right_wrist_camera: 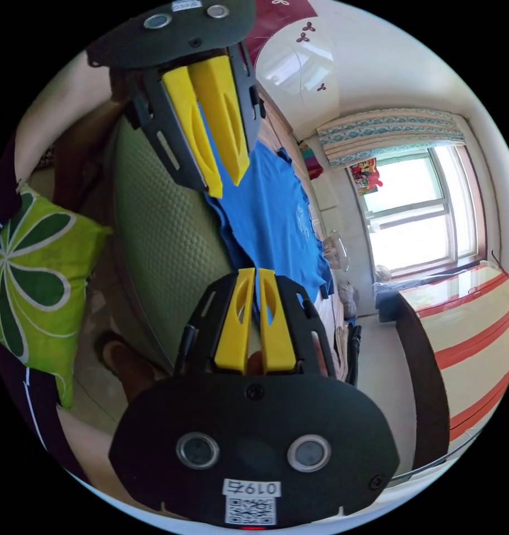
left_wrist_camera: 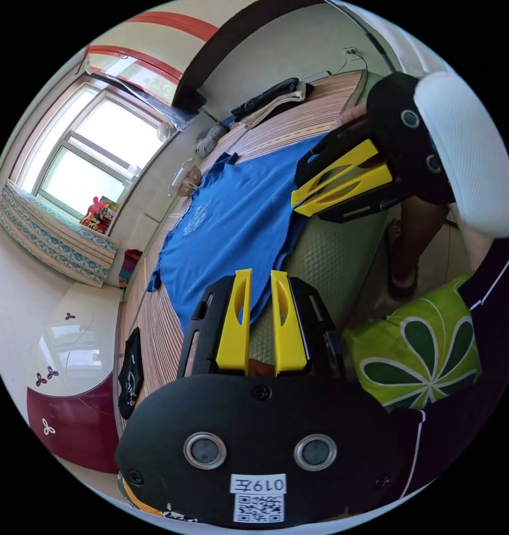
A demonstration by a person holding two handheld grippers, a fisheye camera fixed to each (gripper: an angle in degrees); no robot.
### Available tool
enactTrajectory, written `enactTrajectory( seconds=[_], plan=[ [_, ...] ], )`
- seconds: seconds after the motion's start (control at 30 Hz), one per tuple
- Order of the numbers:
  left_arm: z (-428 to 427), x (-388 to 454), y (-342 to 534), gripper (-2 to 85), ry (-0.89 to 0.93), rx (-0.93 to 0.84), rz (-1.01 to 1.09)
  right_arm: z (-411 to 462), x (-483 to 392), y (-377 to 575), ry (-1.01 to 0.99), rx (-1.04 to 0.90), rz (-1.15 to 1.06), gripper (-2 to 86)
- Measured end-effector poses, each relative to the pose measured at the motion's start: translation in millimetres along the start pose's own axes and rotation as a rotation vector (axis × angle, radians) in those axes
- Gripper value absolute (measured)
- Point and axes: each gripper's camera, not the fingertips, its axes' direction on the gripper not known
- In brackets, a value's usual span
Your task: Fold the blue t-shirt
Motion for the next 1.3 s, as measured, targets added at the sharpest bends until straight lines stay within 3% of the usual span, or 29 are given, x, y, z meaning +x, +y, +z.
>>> enactTrajectory(
  seconds=[0.13,0.33,0.73,1.3],
  plan=[
    [6,1,1,1.8,-0.005,-0.007,0.005,7,-1,6,0.031,-0.012,-0.023,5.0],
    [10,1,0,1.5,-0.003,0.007,0.021,12,12,14,0.065,-0.004,0.003,-0.3],
    [32,8,-6,1.4,-0.044,-0.038,0.06,11,66,43,-0.02,0.046,0.175,-1.0],
    [53,18,6,0.6,-0.092,-0.119,0.138,29,30,59,-0.02,0.011,-0.02,-1.0]
  ],
)
